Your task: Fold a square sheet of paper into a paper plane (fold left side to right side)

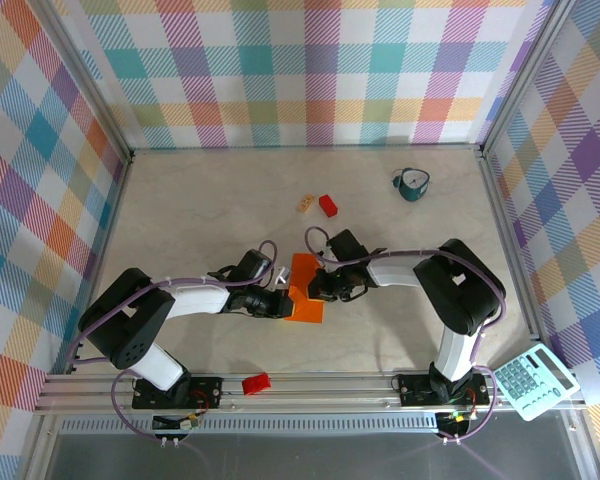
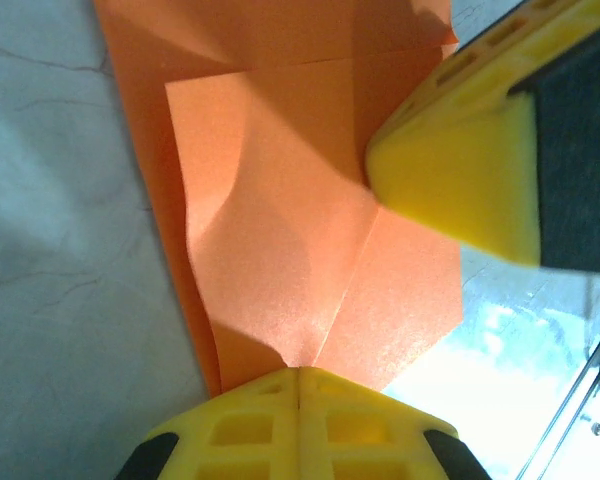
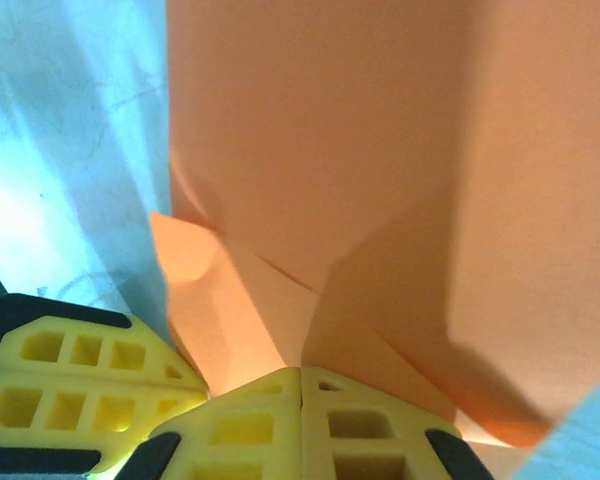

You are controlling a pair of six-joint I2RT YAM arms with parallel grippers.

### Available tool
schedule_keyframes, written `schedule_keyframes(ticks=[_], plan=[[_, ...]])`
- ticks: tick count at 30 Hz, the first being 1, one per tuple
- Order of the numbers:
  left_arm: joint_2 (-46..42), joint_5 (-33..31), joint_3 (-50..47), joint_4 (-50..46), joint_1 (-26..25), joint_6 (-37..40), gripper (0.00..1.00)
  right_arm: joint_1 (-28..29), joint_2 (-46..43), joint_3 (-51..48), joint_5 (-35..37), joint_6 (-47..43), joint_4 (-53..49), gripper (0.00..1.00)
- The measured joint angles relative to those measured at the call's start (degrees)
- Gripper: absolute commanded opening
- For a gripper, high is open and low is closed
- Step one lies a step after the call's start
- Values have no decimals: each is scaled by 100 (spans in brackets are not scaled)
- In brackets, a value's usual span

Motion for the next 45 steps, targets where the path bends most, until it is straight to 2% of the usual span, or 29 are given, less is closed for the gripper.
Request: schedule_keyframes(ticks=[10,18,23,28,33,45], plan=[[4,-4,-20,107,0,-2,0,-535,-149,-138,-2,-280,-94,0],[4,0,-22,120,0,-22,0,-723,-684,-155,365,-339,-507,0],[4,2,-20,120,0,-24,0,-369,-780,-146,284,-247,-415,0],[4,2,-15,118,0,-26,0,90,-450,-66,94,-55,-105,0],[4,-13,33,35,0,-24,0,101,-98,-52,98,-4,-55,0],[4,-59,498,-367,0,-24,0,92,-35,13,83,-7,-98,0]])
